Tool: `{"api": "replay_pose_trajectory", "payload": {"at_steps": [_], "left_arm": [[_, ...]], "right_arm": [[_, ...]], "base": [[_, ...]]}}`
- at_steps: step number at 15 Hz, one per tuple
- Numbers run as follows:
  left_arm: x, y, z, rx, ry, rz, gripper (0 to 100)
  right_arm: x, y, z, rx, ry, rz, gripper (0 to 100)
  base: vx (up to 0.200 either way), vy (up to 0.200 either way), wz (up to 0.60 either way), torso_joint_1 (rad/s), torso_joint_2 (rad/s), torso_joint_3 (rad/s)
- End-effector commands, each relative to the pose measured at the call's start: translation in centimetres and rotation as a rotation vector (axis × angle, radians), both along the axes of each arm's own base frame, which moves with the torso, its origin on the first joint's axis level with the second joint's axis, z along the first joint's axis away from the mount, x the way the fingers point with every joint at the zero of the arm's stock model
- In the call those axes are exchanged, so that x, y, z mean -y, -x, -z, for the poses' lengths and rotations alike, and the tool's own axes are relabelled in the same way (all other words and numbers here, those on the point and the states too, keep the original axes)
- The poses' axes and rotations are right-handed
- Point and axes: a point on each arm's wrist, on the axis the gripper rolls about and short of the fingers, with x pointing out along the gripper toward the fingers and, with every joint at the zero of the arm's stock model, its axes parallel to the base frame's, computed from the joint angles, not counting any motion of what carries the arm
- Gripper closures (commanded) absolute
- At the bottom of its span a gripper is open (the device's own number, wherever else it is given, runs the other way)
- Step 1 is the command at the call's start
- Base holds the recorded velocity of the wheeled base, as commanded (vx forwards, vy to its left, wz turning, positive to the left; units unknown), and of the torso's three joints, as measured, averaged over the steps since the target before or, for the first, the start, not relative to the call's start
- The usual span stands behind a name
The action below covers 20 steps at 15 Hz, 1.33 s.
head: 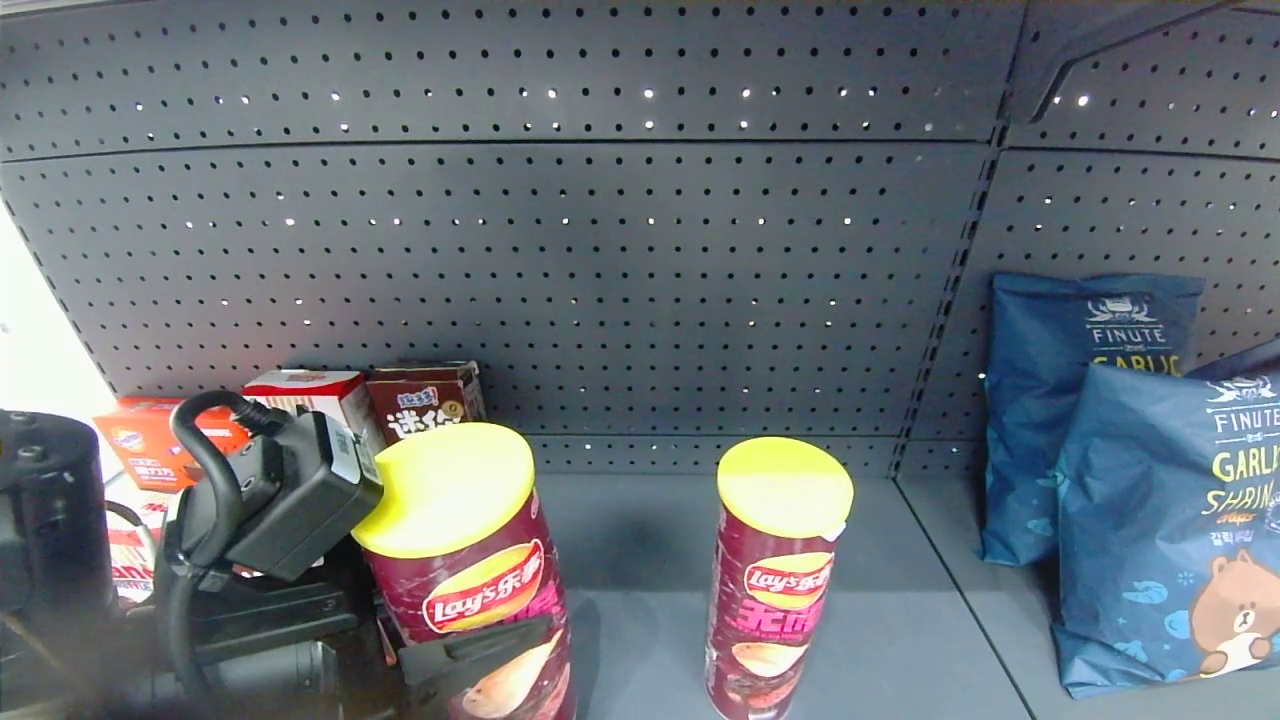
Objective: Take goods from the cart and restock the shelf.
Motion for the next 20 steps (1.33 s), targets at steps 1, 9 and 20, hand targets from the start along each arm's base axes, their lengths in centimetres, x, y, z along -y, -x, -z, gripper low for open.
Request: {"api": "replay_pose_trajectory", "payload": {"at_steps": [1,9,20], "left_arm": [[0.0,0.1,-0.1,0.005,0.004,0.0,100],[0.1,0.0,-0.3,0.01,0.009,0.006,100],[1.8,-5.8,-3.2,0.053,0.039,-0.068,100]], "right_arm": [[0.0,0.0,0.0,-0.006,0.001,0.024,0],[-0.3,0.0,0.6,-0.067,-0.057,-0.126,0],[-0.3,0.0,0.6,-0.067,-0.057,-0.126,0]], "base": [[0.0,0.0,0.0,0.0,0.0,0.0],[0.0,0.0,0.0,0.0,0.0,0.0],[0.0,0.0,0.0,0.0,0.0,0.0]]}}
